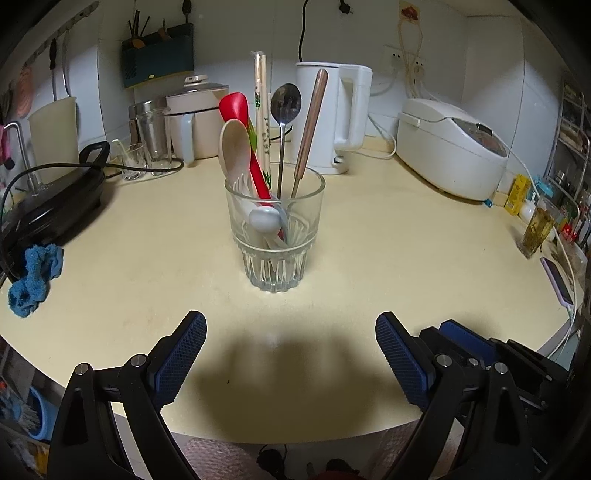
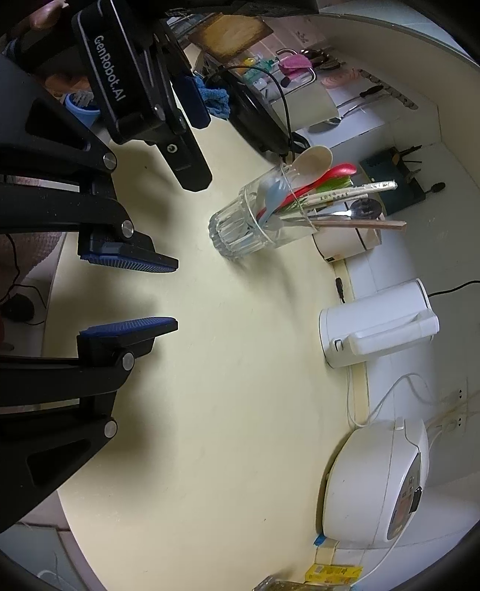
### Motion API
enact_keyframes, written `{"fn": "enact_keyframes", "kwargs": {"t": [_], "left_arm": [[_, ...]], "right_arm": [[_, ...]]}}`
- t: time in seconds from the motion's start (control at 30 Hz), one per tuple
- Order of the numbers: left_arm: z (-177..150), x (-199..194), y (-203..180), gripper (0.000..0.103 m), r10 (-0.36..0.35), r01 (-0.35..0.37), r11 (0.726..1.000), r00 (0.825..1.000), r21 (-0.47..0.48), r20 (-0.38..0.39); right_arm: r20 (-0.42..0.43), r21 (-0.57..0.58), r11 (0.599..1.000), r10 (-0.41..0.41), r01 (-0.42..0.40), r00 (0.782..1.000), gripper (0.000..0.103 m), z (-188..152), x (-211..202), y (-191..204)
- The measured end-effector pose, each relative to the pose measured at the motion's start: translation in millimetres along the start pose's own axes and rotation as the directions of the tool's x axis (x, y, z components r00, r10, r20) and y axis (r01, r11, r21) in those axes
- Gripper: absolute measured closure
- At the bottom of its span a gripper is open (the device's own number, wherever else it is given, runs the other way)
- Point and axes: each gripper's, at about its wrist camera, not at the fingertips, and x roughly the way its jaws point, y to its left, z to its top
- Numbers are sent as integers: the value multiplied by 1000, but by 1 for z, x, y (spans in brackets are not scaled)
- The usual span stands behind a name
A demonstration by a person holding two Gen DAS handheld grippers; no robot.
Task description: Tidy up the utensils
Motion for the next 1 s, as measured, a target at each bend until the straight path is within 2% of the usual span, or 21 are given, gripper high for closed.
{"fn": "enact_keyframes", "kwargs": {"t": [0.27,0.43,0.67,0.8,1.0], "left_arm": [[2,-18,-13,8,99,-108,990,989,89,107],[5,-21,-8,8,73,-79,995,993,63,97],[8,-21,-6,8,75,-80,995,993,51,93],[11,-23,-3,8,52,-55,998,995,30,84],[12,-27,-2,8,93,-96,995,991,24,99]], "right_arm": [[3,-10,1000,1,-1,1000,78,-1,0,3],[9,-10,1000,13,-13,1000,78,2,-4,7],[43,-56,998,-16,18,999,78,8,-11,16],[21,-42,999,-30,31,999,78,14,-10,18],[41,-62,995,-72,74,997,78,17,-14,23]]}}
